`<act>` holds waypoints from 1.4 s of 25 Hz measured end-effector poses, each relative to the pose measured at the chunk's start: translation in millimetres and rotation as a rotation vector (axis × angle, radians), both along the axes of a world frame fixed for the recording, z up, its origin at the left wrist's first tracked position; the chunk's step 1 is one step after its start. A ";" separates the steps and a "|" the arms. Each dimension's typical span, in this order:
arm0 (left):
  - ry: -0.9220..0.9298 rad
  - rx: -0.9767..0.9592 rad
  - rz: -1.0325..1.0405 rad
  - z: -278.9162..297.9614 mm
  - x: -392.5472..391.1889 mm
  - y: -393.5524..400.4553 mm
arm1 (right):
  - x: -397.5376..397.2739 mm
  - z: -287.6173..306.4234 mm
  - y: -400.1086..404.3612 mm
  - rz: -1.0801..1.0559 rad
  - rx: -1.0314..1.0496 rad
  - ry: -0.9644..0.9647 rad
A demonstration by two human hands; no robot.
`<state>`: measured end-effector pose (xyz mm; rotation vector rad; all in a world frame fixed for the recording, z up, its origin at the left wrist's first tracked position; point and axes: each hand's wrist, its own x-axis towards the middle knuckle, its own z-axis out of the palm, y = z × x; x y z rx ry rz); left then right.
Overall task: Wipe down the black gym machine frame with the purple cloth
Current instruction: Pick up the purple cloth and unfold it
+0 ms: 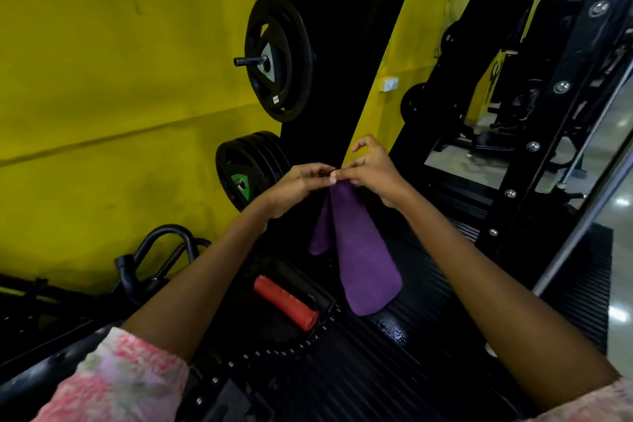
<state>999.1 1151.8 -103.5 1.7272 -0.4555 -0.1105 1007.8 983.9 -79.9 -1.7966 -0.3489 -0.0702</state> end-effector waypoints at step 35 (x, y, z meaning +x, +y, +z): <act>-0.237 0.277 0.147 -35.2 0.9 19.4 | -34.5 -47.6 33.7 -0.107 0.403 0.592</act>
